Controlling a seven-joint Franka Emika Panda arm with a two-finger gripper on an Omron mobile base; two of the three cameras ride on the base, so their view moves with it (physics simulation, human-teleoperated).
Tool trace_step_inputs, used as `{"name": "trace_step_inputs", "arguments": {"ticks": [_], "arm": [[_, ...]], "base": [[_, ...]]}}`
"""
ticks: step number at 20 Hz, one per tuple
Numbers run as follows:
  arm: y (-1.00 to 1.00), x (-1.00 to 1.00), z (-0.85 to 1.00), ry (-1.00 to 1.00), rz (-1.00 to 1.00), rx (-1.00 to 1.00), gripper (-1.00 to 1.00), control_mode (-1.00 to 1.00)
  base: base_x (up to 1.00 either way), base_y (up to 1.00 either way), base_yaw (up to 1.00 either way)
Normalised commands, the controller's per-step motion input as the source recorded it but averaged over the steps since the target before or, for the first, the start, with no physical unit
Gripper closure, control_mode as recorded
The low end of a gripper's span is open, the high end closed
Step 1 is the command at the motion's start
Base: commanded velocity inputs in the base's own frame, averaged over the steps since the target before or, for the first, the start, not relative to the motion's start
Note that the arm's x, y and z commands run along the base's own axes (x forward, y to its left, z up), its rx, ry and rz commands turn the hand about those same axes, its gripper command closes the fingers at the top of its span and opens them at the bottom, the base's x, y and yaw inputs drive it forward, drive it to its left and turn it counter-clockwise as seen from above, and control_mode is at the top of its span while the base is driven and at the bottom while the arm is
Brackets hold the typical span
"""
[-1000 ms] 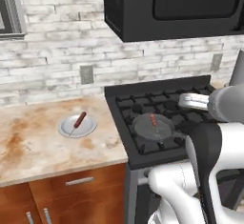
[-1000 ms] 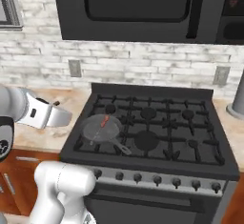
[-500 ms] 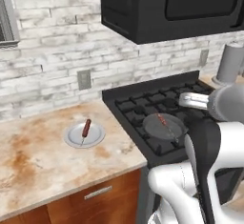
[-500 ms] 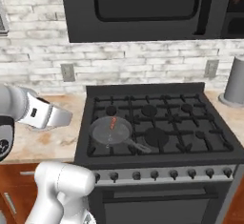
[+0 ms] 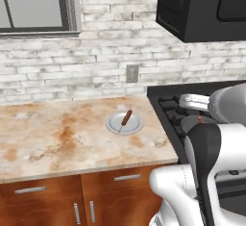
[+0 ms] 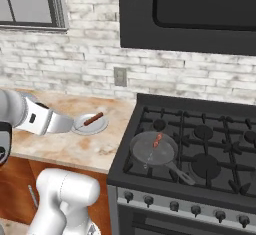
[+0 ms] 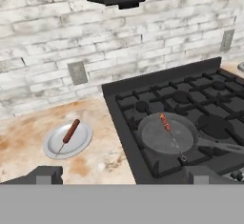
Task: Place the cold items (banana and broccoli) from the fridge in one tupperware on the dining counter. Place the warm items (kebab skewer and hot dog) in the stove area in another tupperware.
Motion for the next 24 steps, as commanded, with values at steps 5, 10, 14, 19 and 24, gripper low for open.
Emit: {"name": "trace_step_inputs", "arguments": {"ticks": [5,10,14,19,24], "arm": [[0.0,0.0,0.0,0.0,0.0,0.0,-1.0,1.0],[0.15,0.24,-0.05,0.11,0.0,0.01,-1.0,-1.0],[0.59,0.94,-0.2,0.32,-0.17,0.02,-1.0,-1.0],[0.36,0.84,-0.48,0.3,-0.08,0.07,-1.0,-1.0],[0.03,0.63,-0.61,0.11,0.0,0.07,-1.0,-1.0]], "base": [[0.74,0.12,0.03],[0.11,0.04,0.0],[0.0,0.0,0.0],[0.0,0.0,0.0],[0.0,0.0,0.0]]}}
